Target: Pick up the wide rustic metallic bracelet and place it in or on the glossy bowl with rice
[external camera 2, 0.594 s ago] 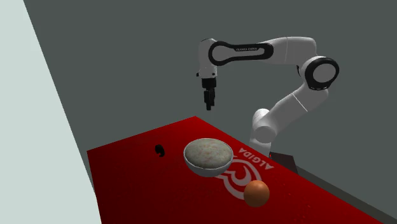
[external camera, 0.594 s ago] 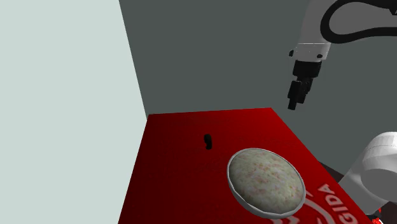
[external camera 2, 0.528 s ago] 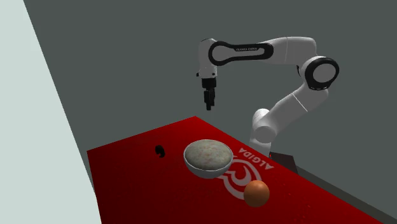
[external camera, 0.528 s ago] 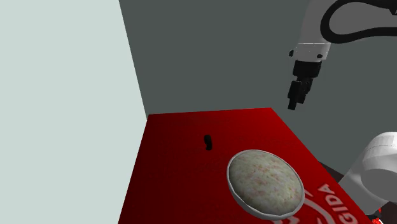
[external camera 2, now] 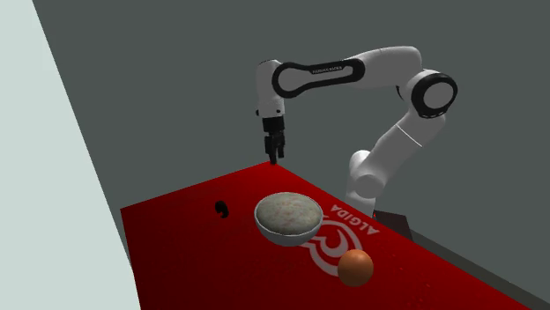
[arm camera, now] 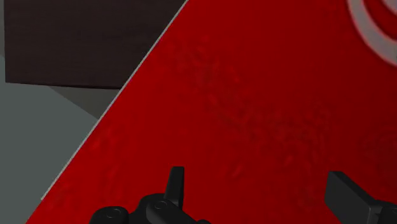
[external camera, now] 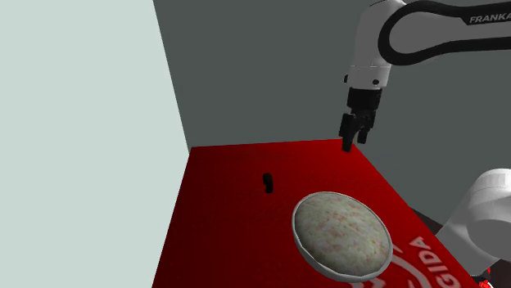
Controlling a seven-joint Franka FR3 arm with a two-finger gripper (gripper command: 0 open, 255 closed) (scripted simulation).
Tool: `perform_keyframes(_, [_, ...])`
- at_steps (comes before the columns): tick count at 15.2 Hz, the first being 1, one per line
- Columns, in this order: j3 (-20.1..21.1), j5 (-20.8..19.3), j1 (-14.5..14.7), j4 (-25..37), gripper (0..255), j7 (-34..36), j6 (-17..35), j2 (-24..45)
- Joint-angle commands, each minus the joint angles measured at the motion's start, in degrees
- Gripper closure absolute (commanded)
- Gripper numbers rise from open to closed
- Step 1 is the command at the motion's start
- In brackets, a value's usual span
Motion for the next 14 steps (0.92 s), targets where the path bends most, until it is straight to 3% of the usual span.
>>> perform_keyframes(1, [1.8, 1.93, 0.84, 1.89, 0, 2.45, 1.23, 3.22])
perform_keyframes(14, [11.52, 8.99, 5.22, 17.74, 0, 16.91, 8.81, 25.94])
